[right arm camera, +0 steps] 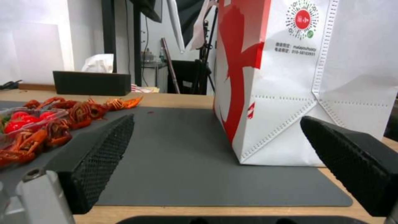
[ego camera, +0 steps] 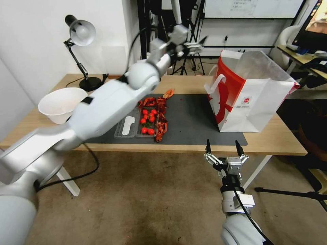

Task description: Pick up the trash from the table and place it into the takeout bag.

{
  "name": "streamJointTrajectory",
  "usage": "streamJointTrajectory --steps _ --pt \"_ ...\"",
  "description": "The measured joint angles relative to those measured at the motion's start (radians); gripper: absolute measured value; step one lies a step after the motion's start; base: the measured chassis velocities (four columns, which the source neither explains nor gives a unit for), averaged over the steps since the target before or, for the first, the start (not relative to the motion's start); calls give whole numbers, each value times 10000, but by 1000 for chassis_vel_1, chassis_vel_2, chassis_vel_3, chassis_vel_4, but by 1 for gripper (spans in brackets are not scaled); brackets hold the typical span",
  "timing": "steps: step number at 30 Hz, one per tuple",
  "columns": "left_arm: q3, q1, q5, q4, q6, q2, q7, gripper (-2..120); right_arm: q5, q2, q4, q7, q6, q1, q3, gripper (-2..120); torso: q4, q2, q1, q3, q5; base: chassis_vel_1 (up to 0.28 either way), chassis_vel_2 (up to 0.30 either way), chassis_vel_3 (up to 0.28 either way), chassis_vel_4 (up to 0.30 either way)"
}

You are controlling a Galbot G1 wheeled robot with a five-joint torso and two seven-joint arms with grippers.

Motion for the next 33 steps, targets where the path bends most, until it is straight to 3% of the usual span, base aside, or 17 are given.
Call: streamJointTrajectory --steps 10,13,15,17,22,29,33 --pt "-1026 1408 143 -1073 354 952 -260 100 -19 -24 6 -10 -2 -116 -28 100 -3 0 0 0 -3 0 0 0 0" --pt "-1782 2324 345 -1636 432 1533 -288 100 -22 -40 29 -13 -7 -125 -40 100 -1 0 -1 -1 1 0 0 0 0" --pt "-1782 2324 345 -1636 432 1533 -288 100 -22 -40 29 -13 -7 -125 -40 100 -1 0 -1 -1 1 0 0 0 0" --pt "-2620 3370 516 -2202 444 2312 -254 100 -30 -48 27 -16 -13 -127 -87 100 4 0 -1 0 0 0 0 0 0" --pt "-3038 3933 597 -2487 427 2746 -216 100 -39 -52 0 -17 -15 -122 -129 100 0 0 -1 0 1 0 0 0 0" --pt "-5685 7523 1504 -3924 22 3452 -167 100 -75 -76 -35 -33 -26 -113 -259 100 -1 1 -1 0 2 0 0 0 0" --pt "-6462 8712 1775 -4257 -151 3451 -275 100 -130 -76 -28 -34 -25 -193 -265 100 -3 1 -1 -1 3 0 0 0 0"
